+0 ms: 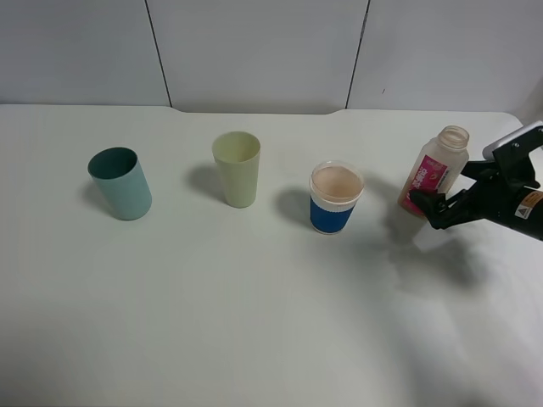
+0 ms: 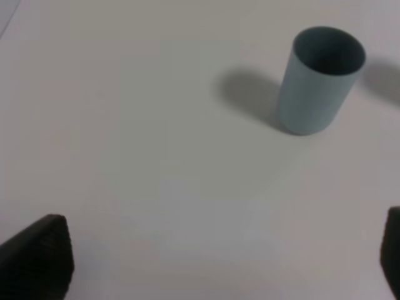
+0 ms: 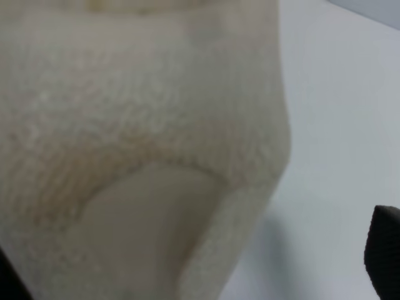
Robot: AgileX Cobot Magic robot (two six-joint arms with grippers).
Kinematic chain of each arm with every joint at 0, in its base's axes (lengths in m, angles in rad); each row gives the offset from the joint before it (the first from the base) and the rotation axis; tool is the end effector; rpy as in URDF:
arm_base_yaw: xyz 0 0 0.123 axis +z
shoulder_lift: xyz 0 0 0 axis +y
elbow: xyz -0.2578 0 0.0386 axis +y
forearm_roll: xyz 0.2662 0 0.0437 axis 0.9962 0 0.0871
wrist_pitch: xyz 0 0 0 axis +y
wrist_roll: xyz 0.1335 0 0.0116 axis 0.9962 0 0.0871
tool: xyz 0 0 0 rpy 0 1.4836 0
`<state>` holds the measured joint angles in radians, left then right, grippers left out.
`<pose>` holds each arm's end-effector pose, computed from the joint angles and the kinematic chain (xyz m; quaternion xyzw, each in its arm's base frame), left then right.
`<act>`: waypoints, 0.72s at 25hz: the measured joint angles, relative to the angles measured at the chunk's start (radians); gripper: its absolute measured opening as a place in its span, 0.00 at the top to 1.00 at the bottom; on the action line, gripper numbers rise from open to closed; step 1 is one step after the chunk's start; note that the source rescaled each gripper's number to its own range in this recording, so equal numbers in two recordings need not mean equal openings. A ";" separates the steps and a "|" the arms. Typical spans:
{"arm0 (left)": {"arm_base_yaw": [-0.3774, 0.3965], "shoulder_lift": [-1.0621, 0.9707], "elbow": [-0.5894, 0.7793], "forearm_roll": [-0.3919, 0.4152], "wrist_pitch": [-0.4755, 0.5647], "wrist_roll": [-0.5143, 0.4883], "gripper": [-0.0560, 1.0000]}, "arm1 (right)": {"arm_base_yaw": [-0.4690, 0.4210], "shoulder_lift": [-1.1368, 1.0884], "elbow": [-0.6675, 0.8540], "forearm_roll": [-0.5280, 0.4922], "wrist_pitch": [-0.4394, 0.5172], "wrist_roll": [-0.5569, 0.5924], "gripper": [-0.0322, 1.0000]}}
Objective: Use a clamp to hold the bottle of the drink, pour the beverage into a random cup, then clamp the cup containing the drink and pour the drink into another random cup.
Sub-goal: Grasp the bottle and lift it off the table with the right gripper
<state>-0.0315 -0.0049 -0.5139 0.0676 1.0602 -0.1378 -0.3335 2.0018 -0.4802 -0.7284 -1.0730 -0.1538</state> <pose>0.0720 0.0056 0.2716 -0.0466 0.8464 -0.0111 0.5304 0.3046 -0.0226 0.0259 -0.2476 0.7941 0.0279 0.5543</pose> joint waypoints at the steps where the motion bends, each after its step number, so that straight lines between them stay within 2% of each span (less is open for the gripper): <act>1: 0.000 0.000 0.000 0.000 0.000 0.000 0.00 | 0.000 0.000 0.000 0.000 0.000 0.000 0.00; 9: 0.000 0.000 0.000 0.000 0.000 0.000 0.00 | 0.003 0.000 -0.011 -0.003 0.000 0.009 0.00; 14: 0.000 0.000 0.000 0.000 0.000 0.000 0.00 | 0.089 0.000 -0.047 -0.003 0.010 0.012 0.00; 18: 0.000 0.000 0.000 0.000 0.000 0.000 0.00 | 0.106 0.000 -0.049 -0.003 0.014 0.017 0.00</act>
<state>-0.0315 -0.0049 -0.5139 0.0676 1.0602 -0.1378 -0.2272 2.0018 -0.5288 -0.7319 -1.0592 -0.1370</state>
